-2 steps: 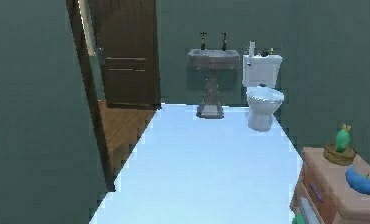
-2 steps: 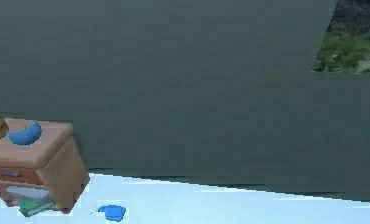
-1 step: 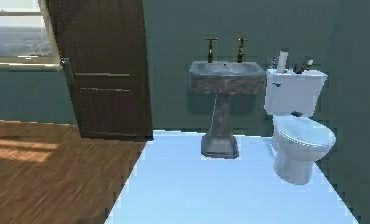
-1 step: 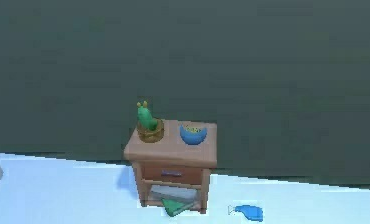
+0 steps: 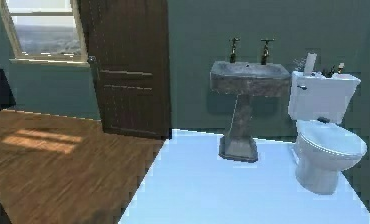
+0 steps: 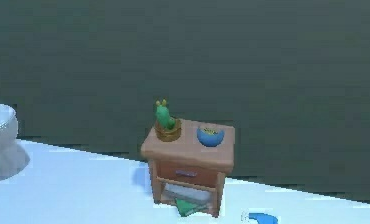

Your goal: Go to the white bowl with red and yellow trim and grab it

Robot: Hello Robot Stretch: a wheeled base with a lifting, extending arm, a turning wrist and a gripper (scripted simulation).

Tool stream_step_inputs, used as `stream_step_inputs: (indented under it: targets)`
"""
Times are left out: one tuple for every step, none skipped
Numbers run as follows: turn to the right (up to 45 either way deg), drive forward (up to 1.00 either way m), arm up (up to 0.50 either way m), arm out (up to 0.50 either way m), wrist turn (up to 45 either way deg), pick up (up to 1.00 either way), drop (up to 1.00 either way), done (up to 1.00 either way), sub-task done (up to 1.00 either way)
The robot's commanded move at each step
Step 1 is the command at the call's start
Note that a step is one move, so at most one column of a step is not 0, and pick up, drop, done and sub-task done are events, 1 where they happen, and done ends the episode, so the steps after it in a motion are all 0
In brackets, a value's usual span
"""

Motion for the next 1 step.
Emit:
stream_step_inputs:
  targets:
    - [0.0,0.65,0.0,0.0,0.0,0.0,0.0,0.0,0.0]
